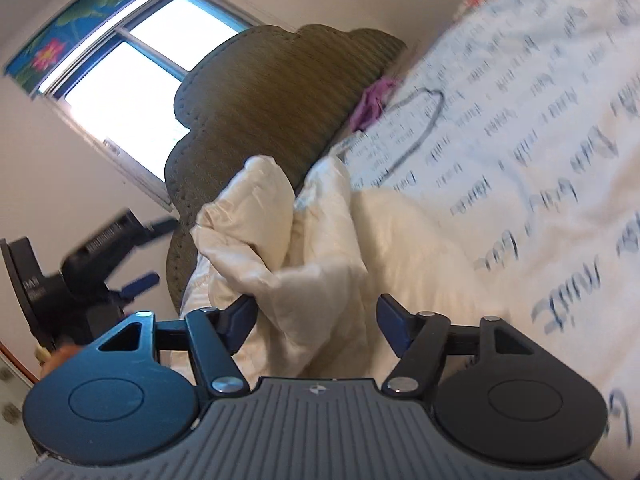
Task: Fold small clothes
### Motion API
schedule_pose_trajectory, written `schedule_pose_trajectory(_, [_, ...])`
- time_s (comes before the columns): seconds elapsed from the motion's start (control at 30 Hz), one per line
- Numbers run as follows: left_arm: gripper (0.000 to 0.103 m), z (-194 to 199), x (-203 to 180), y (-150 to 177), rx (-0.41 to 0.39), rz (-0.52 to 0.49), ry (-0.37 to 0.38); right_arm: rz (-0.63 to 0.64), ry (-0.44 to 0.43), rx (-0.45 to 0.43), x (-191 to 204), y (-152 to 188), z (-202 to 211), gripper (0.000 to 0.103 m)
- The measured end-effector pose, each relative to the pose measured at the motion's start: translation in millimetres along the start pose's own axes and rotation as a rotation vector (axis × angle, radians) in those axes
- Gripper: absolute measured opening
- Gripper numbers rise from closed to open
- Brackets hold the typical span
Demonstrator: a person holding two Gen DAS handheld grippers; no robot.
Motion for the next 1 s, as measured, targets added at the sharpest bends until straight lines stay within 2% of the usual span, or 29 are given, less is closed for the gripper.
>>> schedule_pose_trajectory(0.07, [0.098, -3, -4, 10, 0.028, -0.026, -0.001, 0.080, 0.001, -0.019, 18, -13, -7, 0.086])
schedule_pose_trajectory(0.1, [0.098, -5, -7, 16, 0.040, -0.035, 0.006, 0.121, -0.002, -0.014, 27, -18, -12, 0.101])
schedule_pose_trajectory(0.17, [0.098, -6, -13, 26, 0.056, -0.034, 0.024, 0.206, 0.001, -0.014, 44, -26, -24, 0.101])
schedule_pose_trajectory(0.2, [0.098, -7, -17, 30, 0.062, -0.035, 0.034, 0.237, 0.007, -0.017, 49, -28, -32, 0.096])
schedule_pose_trajectory(0.23, [0.098, -7, -19, 32, 0.067, -0.039, 0.039, 0.258, 0.018, -0.003, 51, -30, -40, 0.080])
schedule_pose_trajectory(0.27, [0.098, -6, -20, 32, 0.063, -0.044, 0.038, 0.272, 0.032, 0.028, 51, -31, -51, 0.069])
schedule_pose_trajectory(0.3, [0.098, -4, -20, 31, 0.056, -0.052, 0.035, 0.266, 0.049, 0.062, 47, -32, -61, 0.044])
schedule_pose_trajectory(0.33, [0.098, -2, -20, 29, 0.048, -0.060, 0.031, 0.242, 0.056, 0.086, 40, -31, -67, 0.030])
schedule_pose_trajectory(0.4, [0.098, 5, -17, 26, 0.017, -0.074, 0.008, 0.208, 0.056, 0.115, 30, -31, -77, 0.022])
schedule_pose_trajectory(0.47, [0.101, 9, -12, 24, -0.019, -0.093, -0.036, 0.231, 0.081, 0.091, 25, -31, -74, 0.019])
schedule_pose_trajectory(0.53, [0.103, 4, -6, 28, -0.012, -0.103, -0.056, 0.251, 0.124, 0.064, 18, -33, -72, 0.018])
schedule_pose_trajectory(0.63, [0.103, -8, -4, 44, 0.072, -0.069, -0.006, 0.231, 0.171, 0.084, -2, -33, -78, 0.018])
schedule_pose_trajectory(0.8, [0.103, -19, -5, 65, 0.115, -0.015, 0.000, 0.285, 0.206, 0.130, -10, -17, -85, 0.018])
schedule_pose_trajectory(0.9, [0.103, -21, -6, 70, 0.124, -0.035, -0.008, 0.293, 0.215, 0.137, -13, -14, -86, 0.018])
schedule_pose_trajectory(1.0, [0.103, -21, -9, 74, 0.119, -0.060, -0.016, 0.284, 0.220, 0.142, -17, -13, -86, 0.025])
Point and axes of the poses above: each gripper's, at about its wrist camera, not at the fingertips, and z roughly against the way its jaws point, x to its left, y to its underside, the point moved 1 cm from there along -z, roughly the way its jaws point, and after that the axes turned 11 degrees about -x, right-handed, at the moved point
